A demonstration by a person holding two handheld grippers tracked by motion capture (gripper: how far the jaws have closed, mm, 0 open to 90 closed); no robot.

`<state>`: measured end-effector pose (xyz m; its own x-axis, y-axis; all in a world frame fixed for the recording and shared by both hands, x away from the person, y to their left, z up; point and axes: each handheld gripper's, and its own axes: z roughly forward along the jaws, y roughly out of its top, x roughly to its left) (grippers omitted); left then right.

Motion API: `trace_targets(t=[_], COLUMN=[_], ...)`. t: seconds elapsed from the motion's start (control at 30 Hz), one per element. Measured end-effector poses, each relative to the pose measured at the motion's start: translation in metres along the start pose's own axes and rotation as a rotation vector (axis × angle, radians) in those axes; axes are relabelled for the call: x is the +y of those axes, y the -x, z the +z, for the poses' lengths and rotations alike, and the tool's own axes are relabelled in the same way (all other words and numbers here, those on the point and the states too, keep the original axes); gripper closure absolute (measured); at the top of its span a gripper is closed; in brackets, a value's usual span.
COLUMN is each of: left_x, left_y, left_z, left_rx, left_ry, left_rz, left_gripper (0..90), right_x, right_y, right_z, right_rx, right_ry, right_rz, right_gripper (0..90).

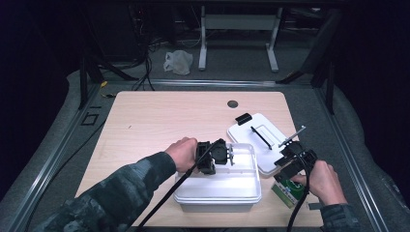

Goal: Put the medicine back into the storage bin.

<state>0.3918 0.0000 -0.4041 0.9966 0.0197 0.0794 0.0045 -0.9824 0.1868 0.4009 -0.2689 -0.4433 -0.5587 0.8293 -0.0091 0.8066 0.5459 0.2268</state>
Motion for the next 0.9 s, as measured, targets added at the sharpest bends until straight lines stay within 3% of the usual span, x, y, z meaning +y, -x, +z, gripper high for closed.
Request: trace_targets(t=[0.13,0.37,0.63,0.9], left_x=[-0.002,-0.006,-0.014,-0.038], left_y=[0.000,0.000,-0.002,-0.011], left_z=[-0.012,-0.032,-0.052,-0.070], left_rx=[-0.007,0.033,0.069,0.123], left_ry=[0.035,0.052,0.070,0.088], left_rz=[-0.021,-0.086,-0.215,-0.382], left_gripper=[89.5,89.5,89.4,89.3], right_x=[-0.001,-0.001,-0.001,-0.001], right_y=[0.000,0.000,0.001,0.001], right_z=[0.001,0.000,0.000,0.001], right_rx=[-0.002,-0.003,0.001,0.001], right_ry=[0.006,0.003,0.000,0.004], right_rz=[0.000,0.003,0.004,0.006], right_gripper=[2.0,2.0,2.1,2.2])
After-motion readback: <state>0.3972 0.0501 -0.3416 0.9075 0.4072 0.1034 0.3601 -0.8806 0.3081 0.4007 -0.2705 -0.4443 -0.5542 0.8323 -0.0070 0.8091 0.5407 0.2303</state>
